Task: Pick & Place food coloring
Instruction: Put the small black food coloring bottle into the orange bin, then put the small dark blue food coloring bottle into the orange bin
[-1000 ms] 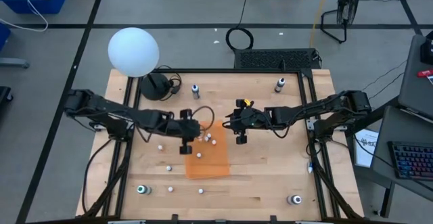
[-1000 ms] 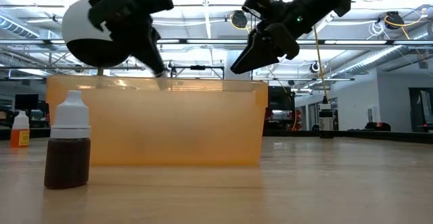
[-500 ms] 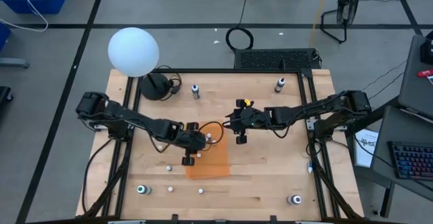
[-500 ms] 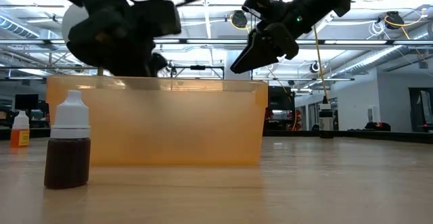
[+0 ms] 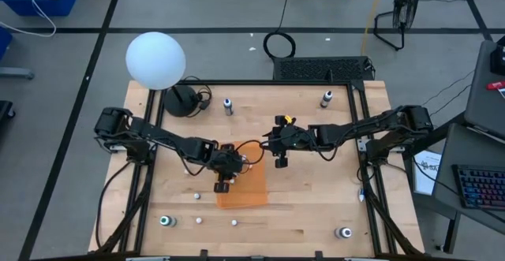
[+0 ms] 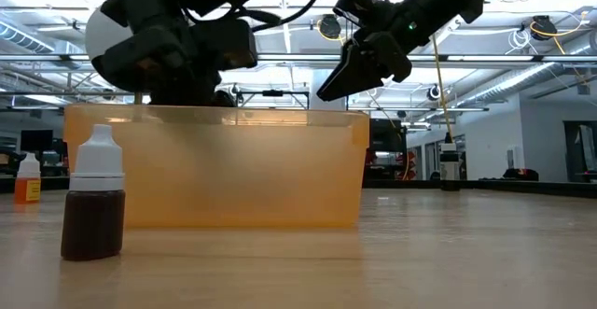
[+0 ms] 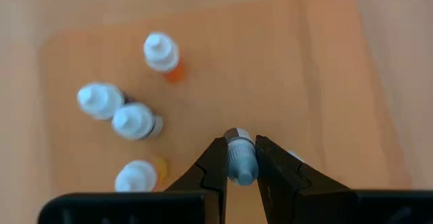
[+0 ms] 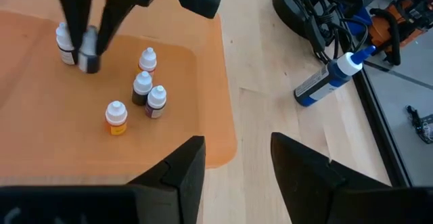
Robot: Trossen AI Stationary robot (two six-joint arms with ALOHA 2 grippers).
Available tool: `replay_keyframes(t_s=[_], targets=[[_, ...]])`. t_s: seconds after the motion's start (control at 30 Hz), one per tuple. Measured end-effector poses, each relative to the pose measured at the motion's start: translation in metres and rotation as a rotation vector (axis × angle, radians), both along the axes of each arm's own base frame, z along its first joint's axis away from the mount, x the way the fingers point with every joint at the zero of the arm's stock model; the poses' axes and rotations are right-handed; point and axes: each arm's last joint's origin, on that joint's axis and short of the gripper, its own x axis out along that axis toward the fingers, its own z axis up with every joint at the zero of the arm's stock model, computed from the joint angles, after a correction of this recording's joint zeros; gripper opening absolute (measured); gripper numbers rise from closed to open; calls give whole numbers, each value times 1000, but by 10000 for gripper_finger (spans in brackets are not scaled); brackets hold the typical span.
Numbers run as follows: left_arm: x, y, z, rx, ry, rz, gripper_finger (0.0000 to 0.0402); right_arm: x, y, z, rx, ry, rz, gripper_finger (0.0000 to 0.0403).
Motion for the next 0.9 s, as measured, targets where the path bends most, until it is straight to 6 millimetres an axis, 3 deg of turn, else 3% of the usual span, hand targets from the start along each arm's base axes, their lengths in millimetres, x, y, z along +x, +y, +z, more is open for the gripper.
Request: replay_keyframes(t_s=[0.1, 0.27, 0.4, 0.73, 0.9], targets=[[-1, -1, 0, -26, 12, -8, 63, 0, 0, 0, 0, 0, 0, 157], [-1, -1, 0, -37, 12, 5, 139, 0, 0, 0, 0, 0, 0, 156], [0, -1, 0, -37, 7, 4, 177, 0, 0, 0, 0, 0, 0, 156], [1, -1, 5, -9, -43, -53, 190, 0, 0, -1, -1, 7, 0, 157], [-6, 2, 38, -31, -144, -37, 194, -6, 0, 11, -2, -22, -2, 157]])
